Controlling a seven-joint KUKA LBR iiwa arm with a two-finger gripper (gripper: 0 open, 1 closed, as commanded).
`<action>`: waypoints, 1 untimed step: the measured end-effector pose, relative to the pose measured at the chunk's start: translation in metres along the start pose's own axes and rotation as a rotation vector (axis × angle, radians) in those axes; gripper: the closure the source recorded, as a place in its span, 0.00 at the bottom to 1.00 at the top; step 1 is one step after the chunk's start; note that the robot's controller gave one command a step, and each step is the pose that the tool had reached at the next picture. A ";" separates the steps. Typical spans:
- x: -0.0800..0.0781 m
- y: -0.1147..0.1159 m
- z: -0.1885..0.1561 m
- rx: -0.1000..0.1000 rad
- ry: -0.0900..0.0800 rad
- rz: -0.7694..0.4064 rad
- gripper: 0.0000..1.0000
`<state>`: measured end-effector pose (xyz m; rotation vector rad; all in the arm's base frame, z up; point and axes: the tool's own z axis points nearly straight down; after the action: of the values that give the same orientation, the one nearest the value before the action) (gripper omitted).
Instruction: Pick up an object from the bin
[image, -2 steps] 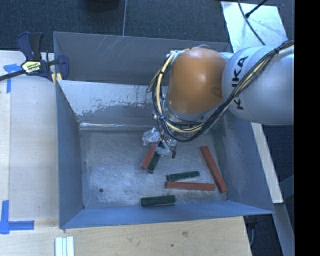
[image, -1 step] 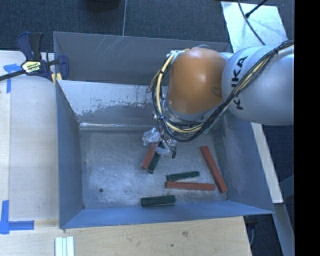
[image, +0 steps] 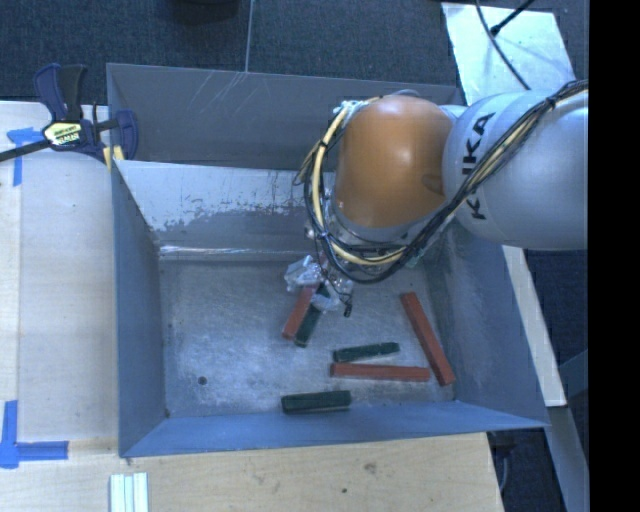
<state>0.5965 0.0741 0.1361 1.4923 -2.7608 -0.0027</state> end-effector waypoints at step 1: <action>0.000 0.000 0.000 0.000 0.000 0.001 1.00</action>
Offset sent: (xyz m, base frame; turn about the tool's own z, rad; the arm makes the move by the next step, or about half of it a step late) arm 0.0000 0.0000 0.0000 0.0000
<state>0.5964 0.0740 0.1361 1.4913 -2.7607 -0.0029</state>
